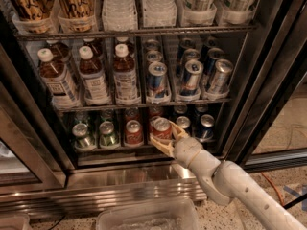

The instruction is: Pick coke can from bottom shelf of fridge

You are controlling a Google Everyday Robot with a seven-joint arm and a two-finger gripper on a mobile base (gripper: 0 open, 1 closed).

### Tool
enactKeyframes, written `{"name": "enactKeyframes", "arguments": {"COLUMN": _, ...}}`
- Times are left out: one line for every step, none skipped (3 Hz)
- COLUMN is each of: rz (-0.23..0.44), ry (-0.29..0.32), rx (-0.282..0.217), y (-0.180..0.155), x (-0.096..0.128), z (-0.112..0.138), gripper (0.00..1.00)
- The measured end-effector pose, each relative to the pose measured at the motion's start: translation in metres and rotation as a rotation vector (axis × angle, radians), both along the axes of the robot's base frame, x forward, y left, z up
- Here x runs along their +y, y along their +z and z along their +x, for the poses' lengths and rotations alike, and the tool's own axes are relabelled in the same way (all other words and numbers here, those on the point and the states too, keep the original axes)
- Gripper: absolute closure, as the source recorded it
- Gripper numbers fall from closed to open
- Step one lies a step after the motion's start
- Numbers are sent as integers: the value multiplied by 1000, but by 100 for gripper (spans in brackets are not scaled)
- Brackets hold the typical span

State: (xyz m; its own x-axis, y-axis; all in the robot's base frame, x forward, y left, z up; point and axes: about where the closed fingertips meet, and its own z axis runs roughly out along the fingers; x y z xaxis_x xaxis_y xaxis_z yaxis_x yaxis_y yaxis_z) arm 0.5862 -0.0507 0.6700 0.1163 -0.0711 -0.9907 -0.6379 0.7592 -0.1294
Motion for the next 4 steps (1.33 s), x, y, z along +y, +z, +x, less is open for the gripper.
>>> {"name": "enactKeyframes", "arguments": {"rz": -23, "ry": 144, "rx": 41, "y": -9, "x": 10, "z": -16, "gripper": 100}}
{"name": "enactKeyframes", "arguments": {"rz": -9, "ry": 277, "rx": 89, "y": -5, "x": 17, "z": -37, "gripper": 100}}
{"name": "enactKeyframes", "arguments": {"rz": 26, "ry": 367, "rx": 170, "y": 11, "x": 19, "z": -54, "gripper": 100}}
{"name": "enactKeyframes", "arguments": {"rz": 58, "ry": 422, "rx": 223, "y": 35, "x": 21, "z": -70, "gripper": 100}}
